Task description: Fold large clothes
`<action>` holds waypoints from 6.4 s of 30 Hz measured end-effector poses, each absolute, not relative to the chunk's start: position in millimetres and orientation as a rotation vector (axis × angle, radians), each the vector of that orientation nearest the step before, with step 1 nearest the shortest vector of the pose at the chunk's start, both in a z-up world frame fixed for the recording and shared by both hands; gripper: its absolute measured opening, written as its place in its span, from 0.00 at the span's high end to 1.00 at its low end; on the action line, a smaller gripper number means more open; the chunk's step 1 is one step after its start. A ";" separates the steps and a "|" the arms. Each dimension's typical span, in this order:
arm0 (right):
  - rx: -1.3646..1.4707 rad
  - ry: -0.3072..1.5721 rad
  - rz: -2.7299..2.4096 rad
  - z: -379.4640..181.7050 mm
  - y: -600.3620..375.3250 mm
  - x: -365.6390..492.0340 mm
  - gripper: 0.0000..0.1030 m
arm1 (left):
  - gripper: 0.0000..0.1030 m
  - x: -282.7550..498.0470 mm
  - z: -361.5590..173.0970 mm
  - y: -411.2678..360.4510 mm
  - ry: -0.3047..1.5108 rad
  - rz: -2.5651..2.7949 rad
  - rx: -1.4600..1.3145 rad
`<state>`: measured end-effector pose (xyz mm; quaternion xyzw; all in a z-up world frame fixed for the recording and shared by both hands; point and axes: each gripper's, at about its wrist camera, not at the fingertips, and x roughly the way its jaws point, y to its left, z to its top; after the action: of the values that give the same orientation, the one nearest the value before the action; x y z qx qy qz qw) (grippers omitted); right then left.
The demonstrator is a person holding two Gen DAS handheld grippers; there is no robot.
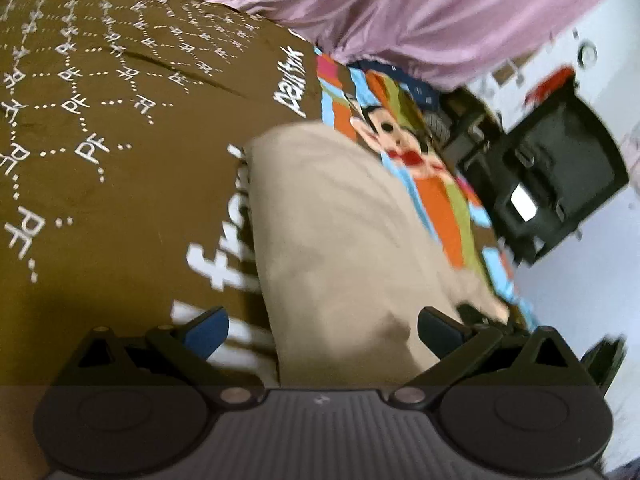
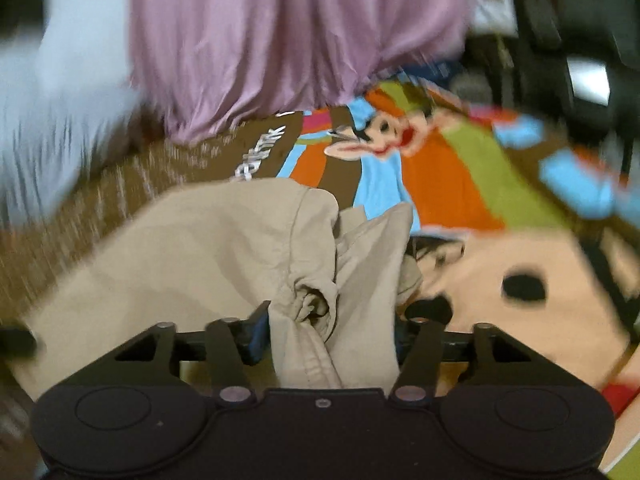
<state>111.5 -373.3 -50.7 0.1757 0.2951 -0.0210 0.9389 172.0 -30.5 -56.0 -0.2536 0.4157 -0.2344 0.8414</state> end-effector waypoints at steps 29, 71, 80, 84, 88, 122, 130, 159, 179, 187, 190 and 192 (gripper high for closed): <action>0.319 0.523 -0.018 -44.3 -358.4 106.3 0.78 | 0.43 227.3 -19.2 -110.6 0.860 -0.580 -0.157; 0.121 0.528 0.101 -26.0 -224.0 201.7 0.28 | 0.04 226.0 15.7 4.3 0.744 -0.135 0.041; 0.067 0.372 0.184 32.6 -225.1 142.6 0.12 | 0.01 150.5 72.8 7.1 0.619 -0.073 -0.048; 0.054 0.321 0.234 57.2 -226.8 110.3 0.05 | 0.01 114.1 93.7 8.9 0.559 -0.062 -0.106; 0.049 0.271 0.253 76.4 -228.8 75.1 0.01 | 0.01 82.4 105.3 13.7 0.523 -0.058 -0.130; 0.001 0.260 0.186 17.1 -208.3 -38.6 0.01 | 0.01 -28.5 8.0 51.9 0.529 0.067 -0.132; 0.002 0.286 0.206 14.1 -206.5 -34.0 0.01 | 0.01 -26.6 6.3 52.5 0.542 0.065 -0.131; 0.005 0.300 0.191 13.1 -209.1 -32.0 0.01 | 0.01 -26.3 6.0 50.2 0.547 0.061 -0.114; 0.006 0.304 0.191 13.0 -211.6 -33.2 0.01 | 0.01 -26.3 6.6 50.4 0.549 0.063 -0.114; 0.007 0.305 0.190 12.9 -212.0 -33.4 0.01 | 0.01 -26.1 7.0 50.7 0.550 0.063 -0.113; 0.007 0.306 0.190 13.0 -212.1 -33.3 0.01 | 0.01 -26.1 7.2 50.6 0.550 0.064 -0.114; 0.007 0.306 0.190 12.7 -212.5 -33.6 0.01 | 0.01 -26.1 7.3 50.5 0.550 0.064 -0.114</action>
<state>-33.6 -212.5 12.7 0.0036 0.1524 0.0943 0.9838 -26.1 50.5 7.3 -0.0561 0.2713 0.0316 0.9603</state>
